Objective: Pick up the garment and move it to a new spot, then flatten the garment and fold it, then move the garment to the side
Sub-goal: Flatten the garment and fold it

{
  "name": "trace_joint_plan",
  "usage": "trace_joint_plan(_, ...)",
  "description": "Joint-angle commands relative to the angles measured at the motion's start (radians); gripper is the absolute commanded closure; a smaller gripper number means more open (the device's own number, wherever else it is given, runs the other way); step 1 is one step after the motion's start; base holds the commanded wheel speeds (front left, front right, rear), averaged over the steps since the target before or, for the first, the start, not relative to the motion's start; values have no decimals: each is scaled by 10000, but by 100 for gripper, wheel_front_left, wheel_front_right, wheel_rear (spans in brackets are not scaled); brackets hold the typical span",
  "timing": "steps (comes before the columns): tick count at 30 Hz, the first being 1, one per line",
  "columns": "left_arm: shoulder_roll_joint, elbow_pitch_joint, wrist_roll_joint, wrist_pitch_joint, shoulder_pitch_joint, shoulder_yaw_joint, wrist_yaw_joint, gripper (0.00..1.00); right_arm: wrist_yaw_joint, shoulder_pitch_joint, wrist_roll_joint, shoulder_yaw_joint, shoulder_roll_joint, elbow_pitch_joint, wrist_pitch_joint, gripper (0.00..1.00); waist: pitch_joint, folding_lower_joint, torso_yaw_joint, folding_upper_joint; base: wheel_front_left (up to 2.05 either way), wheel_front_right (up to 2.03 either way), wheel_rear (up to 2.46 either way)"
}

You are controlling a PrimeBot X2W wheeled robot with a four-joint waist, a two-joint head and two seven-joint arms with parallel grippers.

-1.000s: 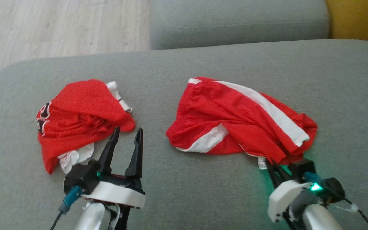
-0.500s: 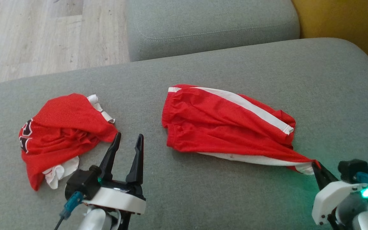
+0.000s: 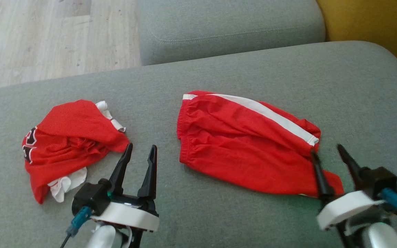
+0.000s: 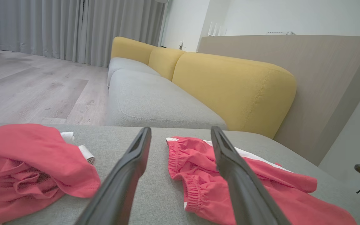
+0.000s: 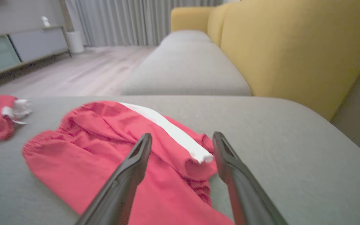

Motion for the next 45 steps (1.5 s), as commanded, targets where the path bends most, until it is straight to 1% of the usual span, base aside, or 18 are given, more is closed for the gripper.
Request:
trace_joint_plan(1,44,-312,10,-95,-413,274,-57,0,-7,-278,83,382,-4,-444,-290,0,-4,0,40,0,0,0,0)
trace_joint_plan(5,50,-335,3,-95,-467,246,-57,0,-7,-262,370,1487,71,-697,-1035,0,16,0,233,0,0,0,0)
trace_joint_plan(10,46,-342,-33,-95,-570,157,-57,0,-7,-675,526,2849,-59,-275,-1032,0,112,0,630,0,0,0,0)
trace_joint_plan(15,28,-303,-67,-95,-690,-6,-57,0,-7,-1689,542,4264,-238,883,-661,0,370,0,1072,0,0,0,0)
trace_joint_plan(19,18,-257,-100,-95,-818,-117,-57,0,-7,-2542,619,5076,-141,2112,-575,0,593,0,1423,0,0,0,0)
trace_joint_plan(22,7,-228,-128,-95,-935,-211,-57,0,-7,-3142,582,5394,-6,3091,-670,0,771,0,1682,0,0,0,0)
trace_joint_plan(27,-3,-194,-159,-95,-1126,-346,-57,0,-7,-3962,481,5524,275,4627,-995,0,1061,0,2062,0,0,0,0)
trace_joint_plan(32,-11,-174,-178,-95,-1293,-446,-57,0,-7,-4631,519,5546,490,5849,-1520,0,1289,0,2325,0,0,0,0)
trace_joint_plan(35,-18,-164,-182,-95,-1346,-498,-57,0,-7,-4942,845,5614,588,6407,-1813,0,1373,0,2420,0,0,0,0)
trace_joint_plan(36,-19,-157,-185,-95,-1357,-508,-57,0,-7,-5027,1037,5686,611,6527,-1887,39,1384,0,2437,0,0,0,0)
trace_joint_plan(37,-20,-149,-191,-95,-1364,-515,-57,0,-7,-5113,1210,5798,627,6603,-1963,100,1387,0,2447,0,0,0,0)
trace_joint_plan(40,6,-105,-214,-95,-1369,-494,-57,0,-7,-5219,2060,6232,652,6527,-2171,100,1341,0,2428,0,0,0,0)
trace_joint_plan(43,25,-56,-229,-95,-1330,-446,-57,0,-7,-5183,3224,7011,658,6011,-2223,100,1225,0,2359,0,0,0,0)
trace_joint_plan(44,25,-56,-229,-95,-1330,-446,-57,0,-7,-5183,3224,7011,658,6011,-2223,100,1225,0,2359,0,0,0,0)
trace_joint_plan(45,26,-43,-228,-95,-1312,-430,-57,0,-7,-5188,3530,7273,658,5850,-2209,100,1185,0,2326,0,0,0,0)
